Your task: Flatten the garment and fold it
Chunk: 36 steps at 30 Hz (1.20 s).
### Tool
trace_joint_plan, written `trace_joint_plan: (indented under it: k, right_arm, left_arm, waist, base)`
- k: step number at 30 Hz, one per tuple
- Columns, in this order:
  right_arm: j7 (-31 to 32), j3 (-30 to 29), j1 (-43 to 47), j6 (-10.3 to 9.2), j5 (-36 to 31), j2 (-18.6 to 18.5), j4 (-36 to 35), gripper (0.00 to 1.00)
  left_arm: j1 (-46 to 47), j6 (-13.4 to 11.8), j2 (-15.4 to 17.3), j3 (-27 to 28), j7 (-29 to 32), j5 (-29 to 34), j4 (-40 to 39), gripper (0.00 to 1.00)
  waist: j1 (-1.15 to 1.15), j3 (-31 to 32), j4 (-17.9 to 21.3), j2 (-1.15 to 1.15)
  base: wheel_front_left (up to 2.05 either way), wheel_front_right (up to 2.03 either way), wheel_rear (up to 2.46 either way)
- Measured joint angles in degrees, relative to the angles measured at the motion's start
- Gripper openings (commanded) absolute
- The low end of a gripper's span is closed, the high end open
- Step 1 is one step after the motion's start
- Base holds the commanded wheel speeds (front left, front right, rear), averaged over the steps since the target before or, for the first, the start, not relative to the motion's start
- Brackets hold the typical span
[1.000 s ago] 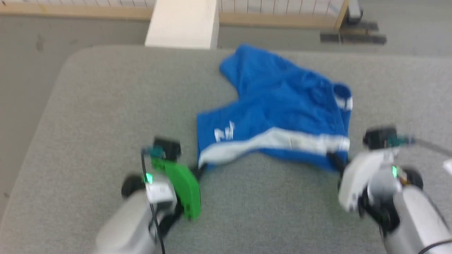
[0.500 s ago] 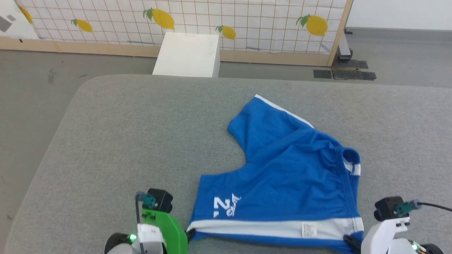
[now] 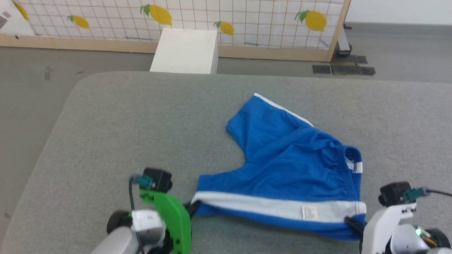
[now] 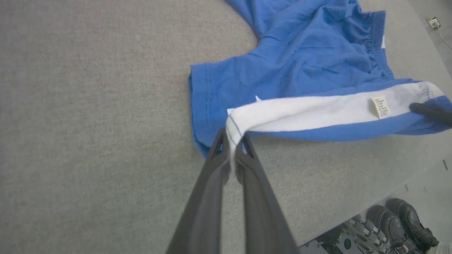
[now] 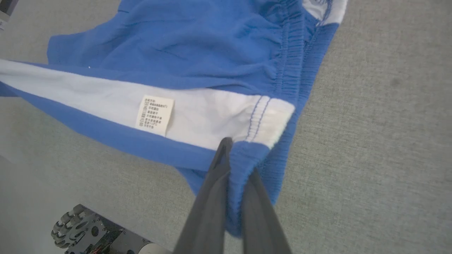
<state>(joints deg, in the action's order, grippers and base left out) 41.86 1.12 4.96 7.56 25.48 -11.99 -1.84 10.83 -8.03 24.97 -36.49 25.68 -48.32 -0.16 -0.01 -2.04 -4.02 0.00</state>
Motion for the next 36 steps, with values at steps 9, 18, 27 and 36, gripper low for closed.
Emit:
trace_joint_plan:
  k: [9, 18, 27, 36]
  right_arm:
    - [0.5, -1.0, -8.3, 0.0, -1.3, 1.2, -0.1, 0.0]
    - [-0.3, -2.4, -17.4, 0.0, -3.8, 4.0, 1.9, 0.0]
    - [-1.6, -2.5, -25.4, 0.01, -5.3, 6.0, 4.2, 0.0]
    - [-3.5, -2.7, -31.1, 0.01, -6.0, 7.5, 7.1, 0.0]
  left_arm:
    - [11.3, 3.5, -2.2, 1.1, -2.2, 1.5, 4.1, 0.0]
    - [26.7, 9.5, -5.8, 0.6, -4.4, 4.7, 13.7, 0.0]
    - [40.2, 13.1, -8.3, 0.0, -7.3, 7.8, 24.0, 0.0]
    - [50.3, 14.3, -10.2, -1.3, -10.2, 10.2, 32.6, 0.0]
  waist:
    - [0.0, -4.2, 1.3, 0.0]
    - [0.0, -11.3, 2.9, 0.0]
    - [0.01, -18.9, 5.5, 0.0]
    - [0.02, -24.9, 8.9, 0.0]
  base:
    - [0.0, 0.0, 0.0]
    - [0.0, 0.0, 0.0]
    - [0.0, 0.0, 0.0]
    - [0.0, 0.0, 0.0]
